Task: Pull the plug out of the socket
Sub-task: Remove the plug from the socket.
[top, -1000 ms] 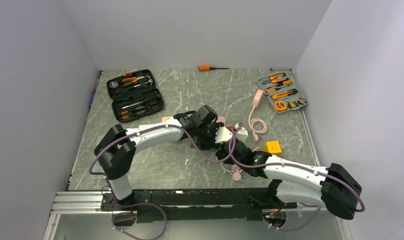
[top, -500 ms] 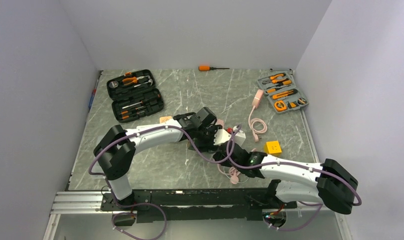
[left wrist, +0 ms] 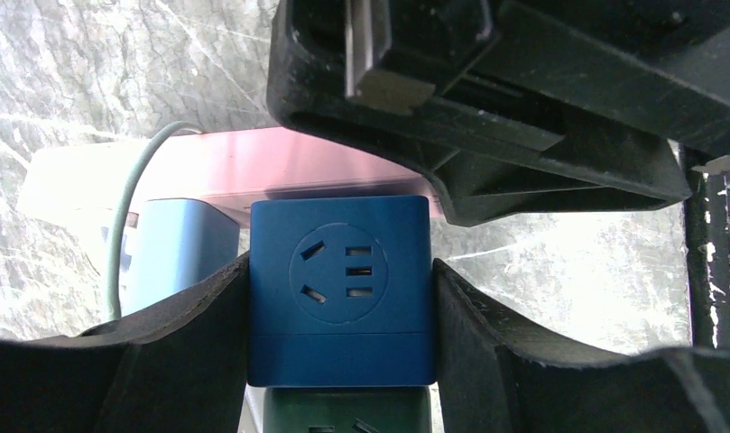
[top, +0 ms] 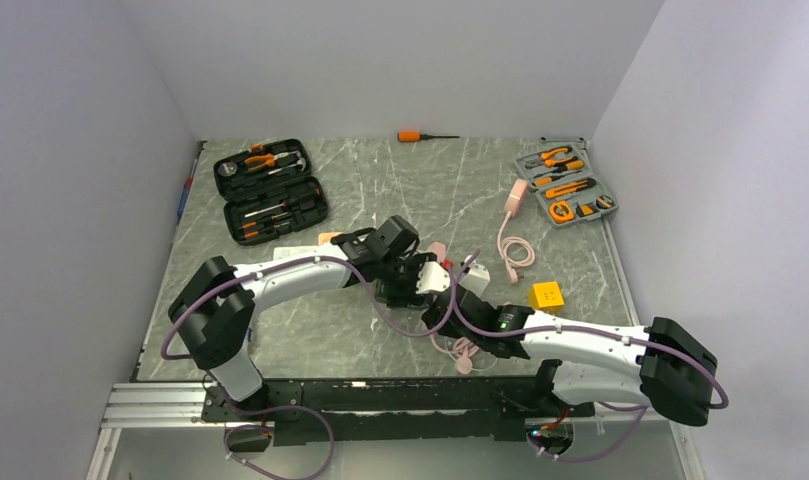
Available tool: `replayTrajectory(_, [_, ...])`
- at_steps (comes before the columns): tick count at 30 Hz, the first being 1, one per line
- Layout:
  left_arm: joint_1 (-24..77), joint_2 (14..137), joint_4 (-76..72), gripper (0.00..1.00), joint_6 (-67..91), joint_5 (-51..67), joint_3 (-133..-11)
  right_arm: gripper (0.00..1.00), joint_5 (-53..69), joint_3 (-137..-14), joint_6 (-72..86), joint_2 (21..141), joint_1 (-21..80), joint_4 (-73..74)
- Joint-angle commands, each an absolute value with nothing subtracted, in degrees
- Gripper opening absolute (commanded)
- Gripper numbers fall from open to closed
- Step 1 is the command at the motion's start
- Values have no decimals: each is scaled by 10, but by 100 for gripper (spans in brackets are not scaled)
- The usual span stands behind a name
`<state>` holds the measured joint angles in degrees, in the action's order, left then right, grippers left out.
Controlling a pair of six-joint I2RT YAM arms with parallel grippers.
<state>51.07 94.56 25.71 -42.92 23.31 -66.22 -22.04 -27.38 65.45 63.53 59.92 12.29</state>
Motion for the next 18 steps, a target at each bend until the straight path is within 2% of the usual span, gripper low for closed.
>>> replayTrajectory(1, [455,902,406,0,-495,106,-616,0,-321,-263,695,633,584,374])
replayTrajectory(11, [432,912,417,0,-511,119,-645,0,-314,-277,755,656,613,458])
replayTrajectory(15, [433,917,420,0,-487,144,-663,0,-318,-280,752,655,620,437])
replayTrajectory(16, [437,919,421,0,-477,154,-666,9,-317,-277,742,646,620,417])
replayTrajectory(17, [445,920,420,0,-469,160,-667,27,-316,-273,731,633,620,395])
replayTrajectory(18, [455,920,414,0,-461,162,-665,40,-317,-268,721,620,620,372])
